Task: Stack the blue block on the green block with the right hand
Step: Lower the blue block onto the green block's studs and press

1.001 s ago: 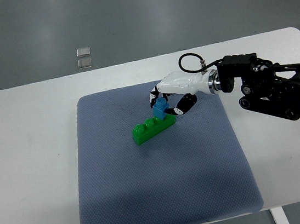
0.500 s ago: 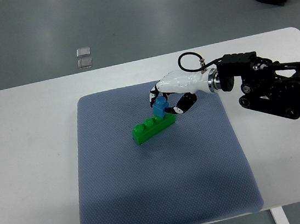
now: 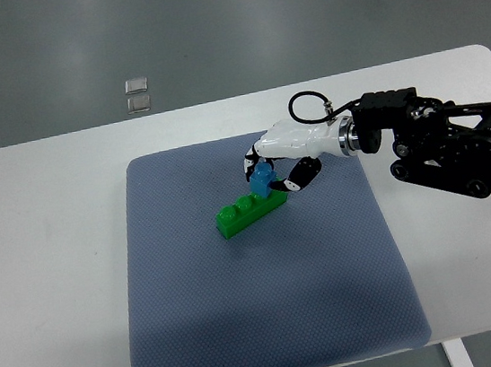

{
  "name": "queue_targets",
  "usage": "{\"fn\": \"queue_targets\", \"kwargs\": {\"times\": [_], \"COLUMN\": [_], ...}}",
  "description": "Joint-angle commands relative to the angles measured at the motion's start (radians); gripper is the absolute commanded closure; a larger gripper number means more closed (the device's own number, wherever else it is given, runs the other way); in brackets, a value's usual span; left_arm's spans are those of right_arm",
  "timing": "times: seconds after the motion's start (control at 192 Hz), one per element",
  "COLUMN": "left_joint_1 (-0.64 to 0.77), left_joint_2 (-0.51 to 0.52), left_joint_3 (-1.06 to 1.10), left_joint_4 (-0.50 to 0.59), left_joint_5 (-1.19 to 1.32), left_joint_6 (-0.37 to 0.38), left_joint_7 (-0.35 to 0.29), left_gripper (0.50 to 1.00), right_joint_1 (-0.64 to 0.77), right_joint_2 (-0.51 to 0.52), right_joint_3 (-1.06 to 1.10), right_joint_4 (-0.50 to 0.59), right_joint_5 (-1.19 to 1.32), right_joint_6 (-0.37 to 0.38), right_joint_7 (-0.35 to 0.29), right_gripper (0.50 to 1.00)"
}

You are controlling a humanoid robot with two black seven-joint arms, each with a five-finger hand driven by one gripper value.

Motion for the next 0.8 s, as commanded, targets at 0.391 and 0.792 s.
{"fn": "queue_targets", "kwargs": {"times": [0.391, 0.792], "left_joint_1": [0.001, 0.0], "left_joint_2": [0.0, 0.0], "left_joint_3": [0.0, 0.0], "left_joint_4": [0.0, -0.002], "left_joint_5": [0.0, 0.0], "left_joint_6": [0.0, 0.0], "left_joint_7": [0.0, 0.0], "left_gripper": [0.5, 0.5], "right_joint_1": [0.02, 0.012], "right_joint_2": [0.003, 0.015], "right_joint_3": [-0.015, -0.031], "right_joint_4": [0.004, -0.007], "right_joint_5": [-0.002, -0.023], "right_joint_6": [0.0, -0.003], "right_joint_7": [0.002, 0.001], "right_gripper": [0.991, 1.0]}}
